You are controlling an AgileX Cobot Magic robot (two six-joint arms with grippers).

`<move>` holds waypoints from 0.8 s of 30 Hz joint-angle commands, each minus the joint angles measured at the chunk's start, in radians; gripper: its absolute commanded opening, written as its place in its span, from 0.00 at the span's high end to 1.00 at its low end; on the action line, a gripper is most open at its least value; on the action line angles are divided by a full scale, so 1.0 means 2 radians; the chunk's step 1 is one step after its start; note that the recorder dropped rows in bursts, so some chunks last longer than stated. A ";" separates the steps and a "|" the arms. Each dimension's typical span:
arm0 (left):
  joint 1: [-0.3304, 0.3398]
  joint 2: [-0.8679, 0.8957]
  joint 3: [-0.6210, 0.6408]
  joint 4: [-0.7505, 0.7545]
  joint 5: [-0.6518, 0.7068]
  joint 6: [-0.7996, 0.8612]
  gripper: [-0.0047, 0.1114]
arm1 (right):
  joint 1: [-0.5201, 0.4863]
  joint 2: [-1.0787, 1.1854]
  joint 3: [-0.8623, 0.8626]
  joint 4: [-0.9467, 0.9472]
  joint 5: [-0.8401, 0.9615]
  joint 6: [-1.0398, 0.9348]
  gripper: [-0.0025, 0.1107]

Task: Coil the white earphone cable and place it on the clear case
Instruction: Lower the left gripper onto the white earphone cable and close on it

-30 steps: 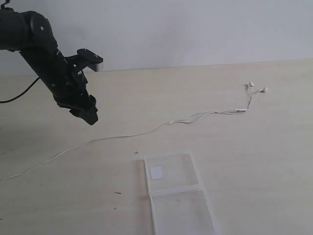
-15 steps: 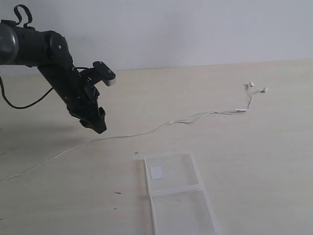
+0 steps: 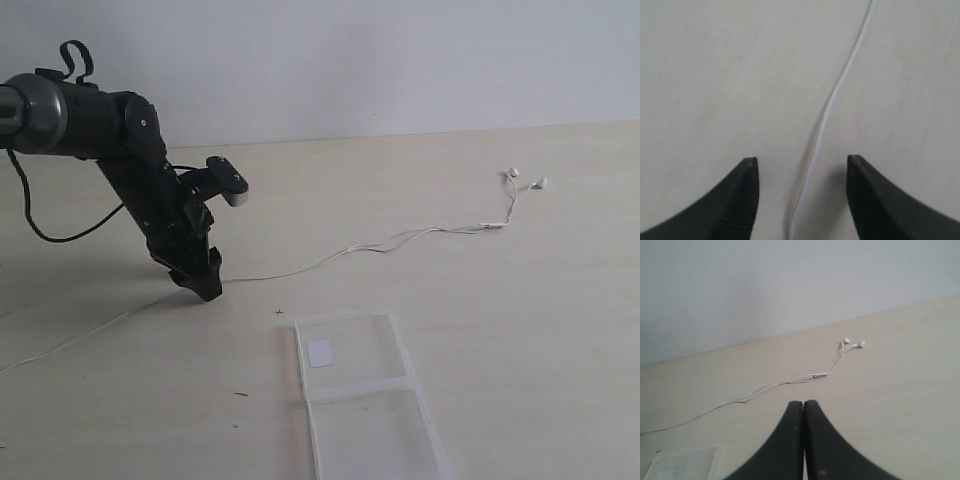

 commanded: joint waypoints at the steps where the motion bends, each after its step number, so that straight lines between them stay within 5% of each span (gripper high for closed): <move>1: -0.003 -0.002 -0.001 0.002 0.002 0.004 0.51 | -0.003 -0.003 0.002 0.000 0.000 -0.001 0.98; 5: -0.004 -0.002 -0.001 0.001 0.002 0.004 0.52 | -0.003 -0.003 0.002 0.000 0.000 -0.001 0.98; 12: -0.018 0.014 -0.001 0.001 0.008 0.010 0.76 | -0.003 -0.003 0.002 0.000 0.000 -0.001 0.98; 21: -0.020 0.029 -0.001 0.002 0.016 0.014 0.76 | -0.003 -0.003 0.002 0.000 0.000 -0.001 0.98; 24: -0.020 0.029 -0.001 0.002 0.017 0.018 0.89 | -0.003 -0.003 0.002 0.000 0.000 -0.001 0.98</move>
